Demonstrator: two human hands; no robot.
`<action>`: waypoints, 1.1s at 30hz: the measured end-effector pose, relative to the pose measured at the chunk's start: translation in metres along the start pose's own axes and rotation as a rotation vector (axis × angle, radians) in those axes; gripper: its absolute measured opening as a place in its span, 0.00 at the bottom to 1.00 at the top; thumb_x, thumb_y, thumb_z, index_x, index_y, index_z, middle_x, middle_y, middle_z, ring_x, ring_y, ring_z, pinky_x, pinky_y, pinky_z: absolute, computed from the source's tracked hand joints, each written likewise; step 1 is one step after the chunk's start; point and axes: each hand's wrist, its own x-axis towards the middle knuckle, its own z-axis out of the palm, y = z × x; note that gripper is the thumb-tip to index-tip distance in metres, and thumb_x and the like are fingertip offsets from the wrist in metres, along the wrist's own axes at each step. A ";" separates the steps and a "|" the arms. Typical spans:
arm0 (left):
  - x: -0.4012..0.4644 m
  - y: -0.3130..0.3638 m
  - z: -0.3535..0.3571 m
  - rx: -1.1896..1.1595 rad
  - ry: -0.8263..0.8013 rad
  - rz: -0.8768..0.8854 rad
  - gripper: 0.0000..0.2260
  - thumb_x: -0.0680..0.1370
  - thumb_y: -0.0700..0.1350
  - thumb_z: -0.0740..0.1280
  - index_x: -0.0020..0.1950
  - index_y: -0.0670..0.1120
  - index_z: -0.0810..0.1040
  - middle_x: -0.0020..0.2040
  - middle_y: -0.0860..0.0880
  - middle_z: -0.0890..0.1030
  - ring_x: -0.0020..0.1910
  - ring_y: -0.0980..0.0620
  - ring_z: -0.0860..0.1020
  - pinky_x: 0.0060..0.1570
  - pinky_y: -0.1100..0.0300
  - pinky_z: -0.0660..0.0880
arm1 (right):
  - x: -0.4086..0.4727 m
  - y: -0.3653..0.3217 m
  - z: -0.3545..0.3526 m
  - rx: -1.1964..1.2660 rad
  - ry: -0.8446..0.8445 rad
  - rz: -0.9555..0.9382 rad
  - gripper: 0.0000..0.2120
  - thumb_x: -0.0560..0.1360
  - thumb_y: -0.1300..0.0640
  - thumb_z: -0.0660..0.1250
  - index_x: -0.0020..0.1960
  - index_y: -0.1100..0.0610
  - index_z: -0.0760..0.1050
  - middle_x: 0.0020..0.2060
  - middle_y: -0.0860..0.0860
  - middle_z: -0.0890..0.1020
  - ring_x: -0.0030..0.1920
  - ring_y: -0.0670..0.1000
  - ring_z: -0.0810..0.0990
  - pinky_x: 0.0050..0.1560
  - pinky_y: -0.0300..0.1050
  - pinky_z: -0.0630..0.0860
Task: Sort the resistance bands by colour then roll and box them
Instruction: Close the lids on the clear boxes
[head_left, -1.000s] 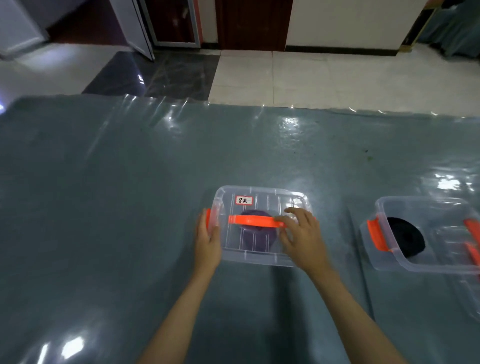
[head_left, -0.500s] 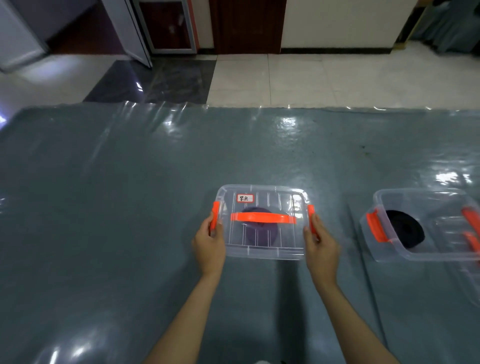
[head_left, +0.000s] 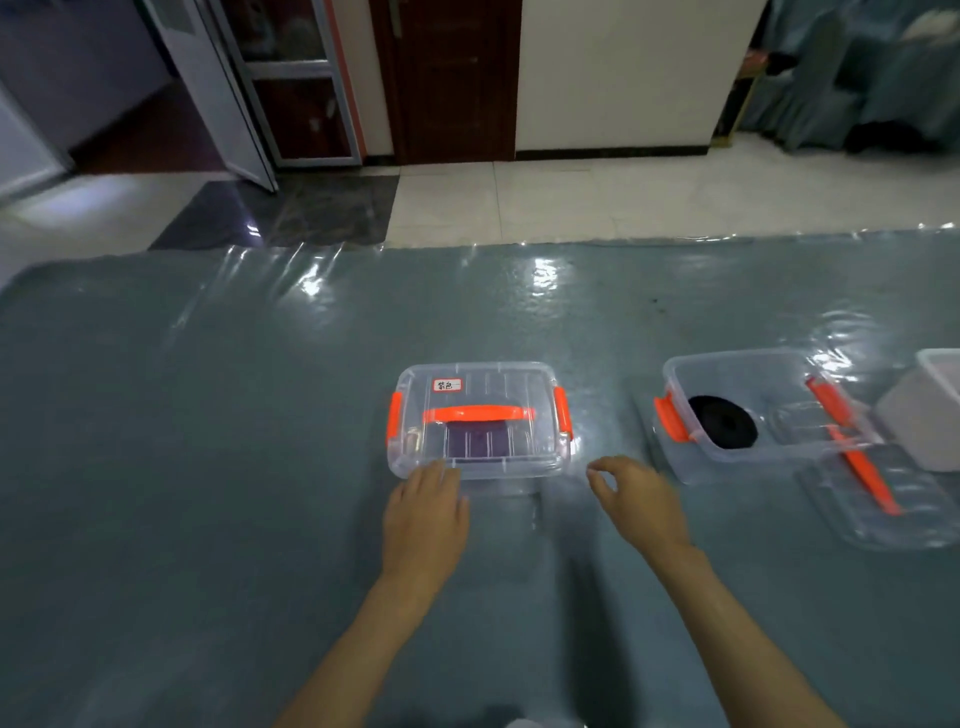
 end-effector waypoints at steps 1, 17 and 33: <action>-0.007 0.014 0.004 -0.011 -0.031 0.042 0.15 0.79 0.42 0.72 0.65 0.41 0.82 0.65 0.42 0.82 0.65 0.39 0.81 0.59 0.45 0.78 | -0.009 0.007 -0.003 -0.041 -0.009 0.011 0.09 0.82 0.50 0.68 0.57 0.50 0.85 0.56 0.49 0.87 0.56 0.57 0.85 0.53 0.52 0.80; 0.007 0.218 0.079 0.103 -0.267 0.206 0.13 0.80 0.45 0.64 0.63 0.46 0.79 0.61 0.46 0.80 0.63 0.42 0.78 0.59 0.47 0.74 | -0.039 0.177 -0.088 -0.305 -0.158 0.142 0.11 0.83 0.50 0.62 0.58 0.49 0.82 0.56 0.49 0.84 0.56 0.55 0.84 0.50 0.48 0.78; 0.048 0.377 0.167 0.144 -0.267 -0.015 0.41 0.80 0.43 0.63 0.85 0.58 0.41 0.87 0.43 0.45 0.86 0.44 0.46 0.82 0.43 0.51 | 0.047 0.422 -0.159 -0.121 -0.284 0.222 0.22 0.80 0.58 0.68 0.73 0.57 0.73 0.68 0.59 0.77 0.65 0.63 0.78 0.63 0.58 0.77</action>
